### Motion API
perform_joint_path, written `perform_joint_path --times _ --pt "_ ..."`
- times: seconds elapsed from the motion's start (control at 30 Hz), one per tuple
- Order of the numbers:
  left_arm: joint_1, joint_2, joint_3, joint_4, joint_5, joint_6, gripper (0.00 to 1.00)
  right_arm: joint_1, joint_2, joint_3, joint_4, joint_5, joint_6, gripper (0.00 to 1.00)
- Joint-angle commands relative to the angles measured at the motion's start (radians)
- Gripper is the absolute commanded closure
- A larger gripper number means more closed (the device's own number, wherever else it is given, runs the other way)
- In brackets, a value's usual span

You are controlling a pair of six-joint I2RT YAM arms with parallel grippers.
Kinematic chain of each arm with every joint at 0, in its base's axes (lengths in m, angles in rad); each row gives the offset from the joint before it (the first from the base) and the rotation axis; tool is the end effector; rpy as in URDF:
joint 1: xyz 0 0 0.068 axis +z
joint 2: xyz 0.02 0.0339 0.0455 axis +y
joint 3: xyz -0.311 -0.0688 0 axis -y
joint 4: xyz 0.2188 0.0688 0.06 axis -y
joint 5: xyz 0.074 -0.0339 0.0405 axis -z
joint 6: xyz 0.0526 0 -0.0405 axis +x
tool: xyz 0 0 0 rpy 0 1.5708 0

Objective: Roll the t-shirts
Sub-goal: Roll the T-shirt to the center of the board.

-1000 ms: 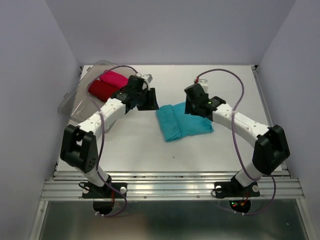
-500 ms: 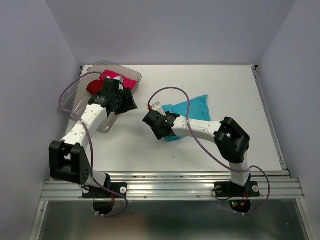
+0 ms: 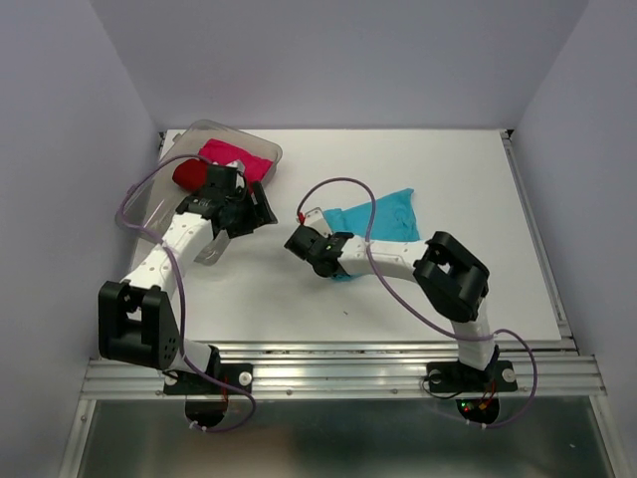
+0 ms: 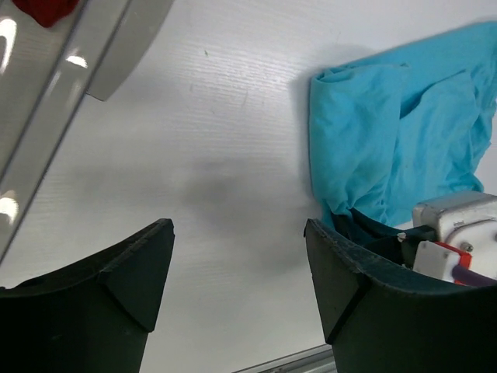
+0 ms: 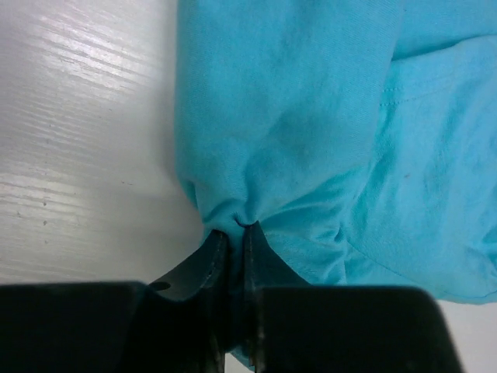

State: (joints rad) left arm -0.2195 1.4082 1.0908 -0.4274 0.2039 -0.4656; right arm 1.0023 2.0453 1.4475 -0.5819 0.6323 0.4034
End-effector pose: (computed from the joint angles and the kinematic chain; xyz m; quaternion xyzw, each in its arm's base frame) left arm 0.2793 -0.0732 0.3240 -0.0713 0.9093 -0.2219 0.3448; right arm 0.2529 0.3381 0.2089 -0.2173 0.9087 -0.1133 0.3380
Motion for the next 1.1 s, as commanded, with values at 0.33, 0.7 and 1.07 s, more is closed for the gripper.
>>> perform_joint_path --times 0.33,0.7,1.07 --pt "-0.138 0.055 -0.218 0.399 0.298 -0.133 0.14 -0.048 -0.379 -0.418 0.430 -0.256 0.052 0.99" --pt "-0.211 0.224 -0.255 0.590 0.322 -0.189 0.12 -0.070 -0.453 -0.495 0.470 -0.345 0.080 0.99" --pt "-0.273 0.350 -0.269 0.780 0.335 -0.292 0.14 -0.088 -0.505 -0.536 0.470 -0.353 0.087 0.99"
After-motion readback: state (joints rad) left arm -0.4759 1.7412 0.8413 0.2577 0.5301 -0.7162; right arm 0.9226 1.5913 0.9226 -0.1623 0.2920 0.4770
